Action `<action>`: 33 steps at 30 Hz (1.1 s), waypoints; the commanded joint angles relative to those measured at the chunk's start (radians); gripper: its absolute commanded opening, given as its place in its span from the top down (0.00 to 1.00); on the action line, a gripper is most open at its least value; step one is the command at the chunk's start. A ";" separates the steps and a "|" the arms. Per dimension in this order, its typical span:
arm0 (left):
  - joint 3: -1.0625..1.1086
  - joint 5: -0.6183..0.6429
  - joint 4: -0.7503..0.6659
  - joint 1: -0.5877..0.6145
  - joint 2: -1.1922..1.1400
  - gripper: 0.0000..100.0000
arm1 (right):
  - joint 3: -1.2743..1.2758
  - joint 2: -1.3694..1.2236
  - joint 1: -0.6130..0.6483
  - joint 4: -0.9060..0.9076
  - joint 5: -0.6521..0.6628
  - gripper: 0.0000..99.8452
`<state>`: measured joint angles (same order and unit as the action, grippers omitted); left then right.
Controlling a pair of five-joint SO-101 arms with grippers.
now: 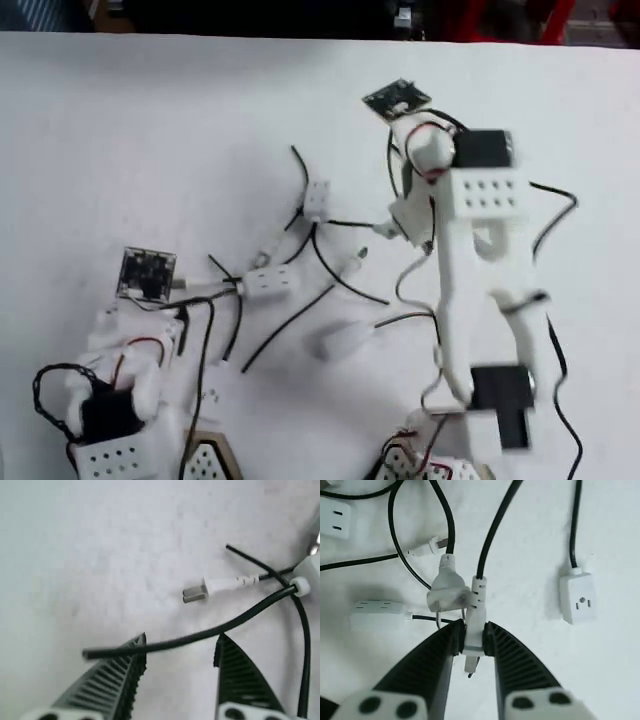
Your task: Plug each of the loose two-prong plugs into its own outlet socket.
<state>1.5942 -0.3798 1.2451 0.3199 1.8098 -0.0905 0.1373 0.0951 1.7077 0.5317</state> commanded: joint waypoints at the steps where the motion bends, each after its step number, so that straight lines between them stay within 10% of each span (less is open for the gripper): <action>1: -0.167 0.006 -0.043 -0.021 0.012 0.77 | 0.018 0.180 -0.012 -0.015 -0.044 0.98; 17: -0.379 0.006 -0.012 -0.131 -0.024 0.71 | 0.439 0.584 0.025 -0.344 -0.195 0.98; 33: -0.888 -0.247 0.072 -0.311 -0.909 0.71 | 0.606 0.558 0.056 -0.429 -0.483 0.98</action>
<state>0.8393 -0.5516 1.2912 0.1143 1.0764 0.5186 0.6882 0.1458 1.2981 0.1419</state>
